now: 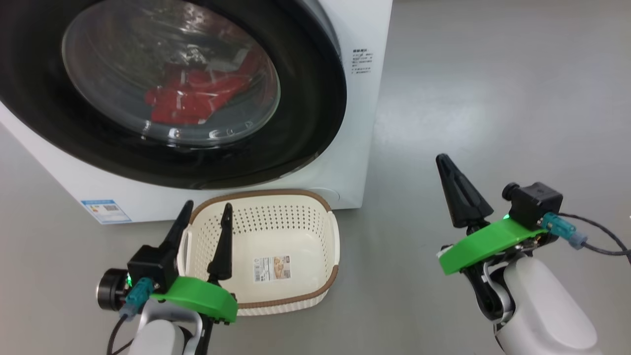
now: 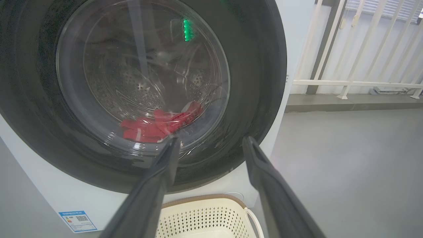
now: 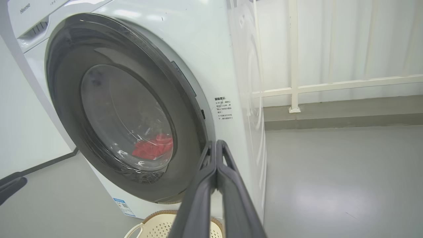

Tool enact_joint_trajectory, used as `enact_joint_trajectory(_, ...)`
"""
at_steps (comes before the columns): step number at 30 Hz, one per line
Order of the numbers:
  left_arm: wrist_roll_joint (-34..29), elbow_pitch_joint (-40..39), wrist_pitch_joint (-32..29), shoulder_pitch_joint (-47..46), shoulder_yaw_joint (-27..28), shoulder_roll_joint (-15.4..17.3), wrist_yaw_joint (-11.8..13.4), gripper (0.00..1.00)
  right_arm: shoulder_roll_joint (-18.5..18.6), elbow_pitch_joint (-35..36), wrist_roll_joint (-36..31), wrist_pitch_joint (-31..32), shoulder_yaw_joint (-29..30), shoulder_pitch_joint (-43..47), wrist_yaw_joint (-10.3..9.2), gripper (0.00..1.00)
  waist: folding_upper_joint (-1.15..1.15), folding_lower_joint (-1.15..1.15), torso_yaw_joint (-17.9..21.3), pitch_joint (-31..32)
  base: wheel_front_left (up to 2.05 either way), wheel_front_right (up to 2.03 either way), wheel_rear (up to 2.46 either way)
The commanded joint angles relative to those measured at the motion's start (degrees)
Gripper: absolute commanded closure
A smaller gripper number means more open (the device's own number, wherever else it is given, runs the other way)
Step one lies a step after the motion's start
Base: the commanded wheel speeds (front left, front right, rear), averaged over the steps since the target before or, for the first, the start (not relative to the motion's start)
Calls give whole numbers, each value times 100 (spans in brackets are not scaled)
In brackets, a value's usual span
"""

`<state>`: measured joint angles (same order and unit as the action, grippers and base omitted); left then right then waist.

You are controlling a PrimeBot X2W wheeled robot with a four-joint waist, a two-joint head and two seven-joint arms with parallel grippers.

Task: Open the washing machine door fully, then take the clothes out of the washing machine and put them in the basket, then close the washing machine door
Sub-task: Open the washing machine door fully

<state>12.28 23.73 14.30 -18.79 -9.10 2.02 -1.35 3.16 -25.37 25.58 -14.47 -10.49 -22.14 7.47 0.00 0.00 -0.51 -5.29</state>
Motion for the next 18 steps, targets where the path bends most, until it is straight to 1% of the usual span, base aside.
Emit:
enact_joint_trajectory(1,53,-288,65,-220,142,88,74,0,-28,121,261,-52,-157,-295,2,100,0,0,-102,-191,0,0,0)
enact_joint_trajectory(7,87,-719,-24,-226,2,87,143,0,-28,86,1838,75,-251,-753,2,100,0,0,-280,-497,0,0,0)
enact_joint_trajectory(8,87,-719,-24,-226,2,87,143,0,-28,86,1838,75,-251,-753,2,100,0,0,-280,-497,0,0,0)
enact_joint_trajectory(12,192,-1027,-97,-249,-70,87,167,0,23,238,2716,398,-211,-1107,2,100,0,0,-405,-732,0,0,0)
enact_joint_trajectory(14,469,-1175,-143,-248,-100,87,159,0,39,368,3237,567,-134,-1246,2,100,0,0,-471,-854,0,0,0)
enact_joint_trajectory(18,670,-1397,-215,-295,-194,87,171,0,96,629,4262,952,90,-1493,2,100,0,0,-595,-1097,0,0,0)
